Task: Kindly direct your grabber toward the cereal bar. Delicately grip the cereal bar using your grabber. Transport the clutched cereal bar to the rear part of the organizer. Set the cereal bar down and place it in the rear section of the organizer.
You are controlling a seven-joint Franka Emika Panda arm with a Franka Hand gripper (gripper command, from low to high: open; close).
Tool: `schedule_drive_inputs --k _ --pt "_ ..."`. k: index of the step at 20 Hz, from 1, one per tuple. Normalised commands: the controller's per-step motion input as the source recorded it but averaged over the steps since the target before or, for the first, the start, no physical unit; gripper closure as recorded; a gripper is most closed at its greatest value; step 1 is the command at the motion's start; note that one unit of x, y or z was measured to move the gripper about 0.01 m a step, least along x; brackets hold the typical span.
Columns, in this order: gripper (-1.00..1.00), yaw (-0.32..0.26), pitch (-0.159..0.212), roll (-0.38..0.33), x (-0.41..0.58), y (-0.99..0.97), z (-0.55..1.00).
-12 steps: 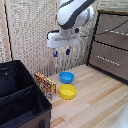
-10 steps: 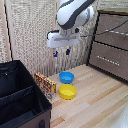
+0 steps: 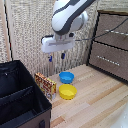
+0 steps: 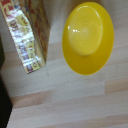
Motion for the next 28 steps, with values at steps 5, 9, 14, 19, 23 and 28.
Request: schedule_drive_inputs --k 5,9,14,19,23,28 --pt "-1.00 0.173 0.013 -0.084 0.193 0.41 -0.24" --pt "-1.00 0.247 0.014 -0.066 0.279 0.27 -0.34" --pt "-1.00 0.257 -0.009 -0.053 0.276 0.16 -0.32" --pt "-1.00 0.232 -0.032 -0.037 0.151 0.00 -0.29" --pt "-1.00 0.113 -0.002 -0.039 -0.001 0.00 -0.31" --pt "1.00 0.017 0.056 -0.030 -0.002 0.17 -0.32"
